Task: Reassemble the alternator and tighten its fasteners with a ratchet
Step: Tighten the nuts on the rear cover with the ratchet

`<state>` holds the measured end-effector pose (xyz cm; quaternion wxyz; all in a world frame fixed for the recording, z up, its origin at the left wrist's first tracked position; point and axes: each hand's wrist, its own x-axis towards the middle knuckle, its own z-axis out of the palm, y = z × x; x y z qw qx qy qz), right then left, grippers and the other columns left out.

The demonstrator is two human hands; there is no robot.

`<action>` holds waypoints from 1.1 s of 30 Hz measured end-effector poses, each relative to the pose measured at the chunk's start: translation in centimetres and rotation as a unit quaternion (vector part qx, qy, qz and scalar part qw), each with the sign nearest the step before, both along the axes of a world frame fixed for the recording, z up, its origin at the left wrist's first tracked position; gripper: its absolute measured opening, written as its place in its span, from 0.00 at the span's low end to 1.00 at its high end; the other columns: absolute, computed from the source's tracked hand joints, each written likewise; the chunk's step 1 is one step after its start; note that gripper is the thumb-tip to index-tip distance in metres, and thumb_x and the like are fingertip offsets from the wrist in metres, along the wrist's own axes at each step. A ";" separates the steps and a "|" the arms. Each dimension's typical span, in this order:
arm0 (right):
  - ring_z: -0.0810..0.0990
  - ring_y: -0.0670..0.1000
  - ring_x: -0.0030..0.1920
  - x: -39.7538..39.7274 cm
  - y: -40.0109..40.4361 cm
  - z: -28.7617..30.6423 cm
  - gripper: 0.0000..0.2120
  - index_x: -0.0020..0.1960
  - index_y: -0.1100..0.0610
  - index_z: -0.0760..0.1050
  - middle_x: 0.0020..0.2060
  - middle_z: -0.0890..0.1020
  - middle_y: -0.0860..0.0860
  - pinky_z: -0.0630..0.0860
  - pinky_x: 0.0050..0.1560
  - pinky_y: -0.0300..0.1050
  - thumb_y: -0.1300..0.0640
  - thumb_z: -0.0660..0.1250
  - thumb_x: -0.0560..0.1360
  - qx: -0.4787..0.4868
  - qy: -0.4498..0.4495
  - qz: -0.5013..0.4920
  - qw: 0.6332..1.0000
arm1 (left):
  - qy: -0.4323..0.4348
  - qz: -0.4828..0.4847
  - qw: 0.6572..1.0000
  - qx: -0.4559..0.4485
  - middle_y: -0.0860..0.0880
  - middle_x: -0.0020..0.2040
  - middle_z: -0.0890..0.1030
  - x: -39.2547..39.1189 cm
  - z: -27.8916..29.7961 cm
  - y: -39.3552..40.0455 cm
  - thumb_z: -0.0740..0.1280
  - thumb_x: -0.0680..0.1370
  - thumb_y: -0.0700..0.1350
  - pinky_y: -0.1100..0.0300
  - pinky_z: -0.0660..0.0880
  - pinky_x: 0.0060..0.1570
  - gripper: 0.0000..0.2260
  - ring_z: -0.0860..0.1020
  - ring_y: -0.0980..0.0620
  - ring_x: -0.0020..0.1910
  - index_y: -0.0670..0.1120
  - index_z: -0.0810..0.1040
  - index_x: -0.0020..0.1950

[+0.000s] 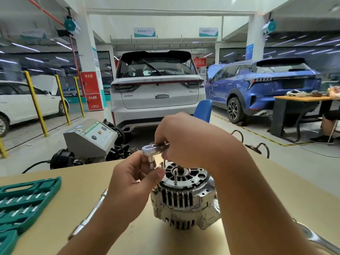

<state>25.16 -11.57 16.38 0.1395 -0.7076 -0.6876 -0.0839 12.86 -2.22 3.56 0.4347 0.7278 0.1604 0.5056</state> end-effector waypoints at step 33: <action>0.80 0.45 0.38 1.2 -2.0 0.9 0.04 0.47 0.50 0.83 0.39 0.81 0.45 0.75 0.30 0.39 0.57 0.71 0.76 -0.039 0.032 -0.005 0.999 | 0.024 -0.026 0.999 0.005 0.55 0.30 0.70 -0.3 0.7 0.3 0.75 0.71 0.49 0.68 0.62 0.25 0.08 0.62 0.58 0.25 0.52 0.85 0.49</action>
